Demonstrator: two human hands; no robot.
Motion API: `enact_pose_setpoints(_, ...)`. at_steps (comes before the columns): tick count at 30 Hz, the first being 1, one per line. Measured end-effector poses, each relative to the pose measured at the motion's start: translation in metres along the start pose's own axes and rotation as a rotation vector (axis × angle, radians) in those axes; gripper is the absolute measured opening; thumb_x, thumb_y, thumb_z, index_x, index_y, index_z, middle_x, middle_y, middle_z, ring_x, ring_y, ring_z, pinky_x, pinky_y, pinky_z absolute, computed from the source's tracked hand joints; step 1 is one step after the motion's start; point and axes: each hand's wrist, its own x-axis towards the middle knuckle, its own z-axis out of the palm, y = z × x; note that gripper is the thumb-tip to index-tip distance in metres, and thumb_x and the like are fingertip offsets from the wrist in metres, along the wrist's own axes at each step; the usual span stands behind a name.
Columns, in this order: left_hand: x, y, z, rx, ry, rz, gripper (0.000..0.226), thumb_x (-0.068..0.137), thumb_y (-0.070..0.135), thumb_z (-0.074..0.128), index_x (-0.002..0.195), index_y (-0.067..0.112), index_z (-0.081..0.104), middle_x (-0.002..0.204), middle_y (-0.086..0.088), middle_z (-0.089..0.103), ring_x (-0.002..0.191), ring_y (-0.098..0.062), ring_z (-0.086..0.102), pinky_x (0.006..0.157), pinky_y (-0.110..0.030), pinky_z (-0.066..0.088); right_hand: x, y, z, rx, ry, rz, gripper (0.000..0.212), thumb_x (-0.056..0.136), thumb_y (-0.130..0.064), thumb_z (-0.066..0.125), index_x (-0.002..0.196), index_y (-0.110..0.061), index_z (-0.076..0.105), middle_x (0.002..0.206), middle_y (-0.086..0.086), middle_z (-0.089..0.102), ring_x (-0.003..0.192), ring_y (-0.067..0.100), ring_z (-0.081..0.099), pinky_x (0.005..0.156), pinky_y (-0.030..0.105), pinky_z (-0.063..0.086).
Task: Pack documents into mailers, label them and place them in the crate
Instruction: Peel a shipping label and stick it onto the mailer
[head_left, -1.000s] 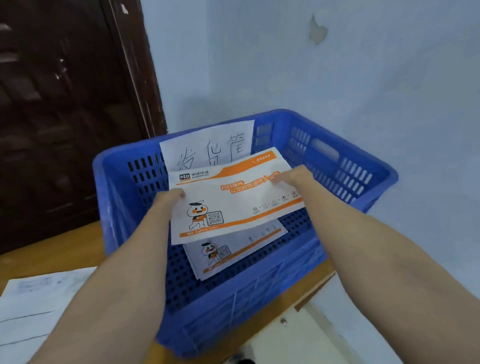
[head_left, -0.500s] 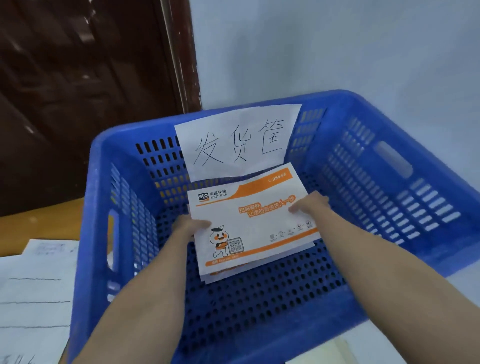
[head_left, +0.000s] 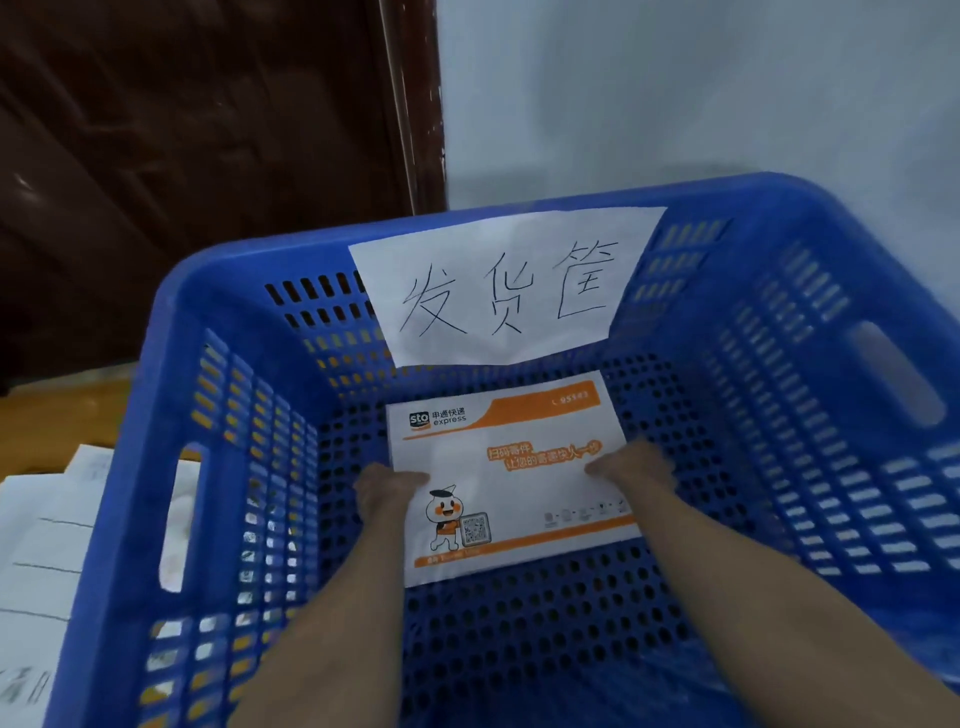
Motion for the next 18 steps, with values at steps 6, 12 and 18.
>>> enact_pose_setpoints(6,0.000,-0.008,0.009,0.136,0.151,0.063,0.088,0.071,0.037,0.082,0.135,-0.007,0.041,0.144,-0.025,0.037,0.133,-0.038,0.036,0.102,-0.045,0.042,-0.003,0.001,0.000,-0.139,0.052,-0.007,0.101,0.074,-0.054,0.070,0.146,-0.007,0.017,0.152,0.011,0.024,0.138,0.029,0.027,0.112,0.039,0.024)
enact_pose_setpoints(12,-0.017,-0.001,-0.004,0.023,0.250,0.132,0.065,0.085,0.041,0.066,0.120,-0.011,0.052,0.128,-0.028,0.052,0.117,-0.040,0.051,0.090,-0.043,0.049,-0.025,-0.024,-0.020,-0.040,0.099,-0.278,0.061,0.079,-0.037,0.065,0.129,-0.007,0.048,0.121,0.009,0.056,0.114,0.027,0.052,0.099,0.038,0.039)
enact_pose_setpoints(18,-0.063,0.037,-0.056,0.106,-0.202,0.071,0.042,0.094,0.035,0.056,0.104,-0.006,0.057,0.080,-0.017,0.061,0.067,-0.026,0.059,0.064,-0.033,0.051,-0.070,-0.071,-0.075,0.048,-0.374,-0.507,0.037,0.094,-0.040,0.052,0.108,-0.006,0.058,0.109,0.010,0.065,0.105,0.025,0.062,0.096,0.042,0.049)
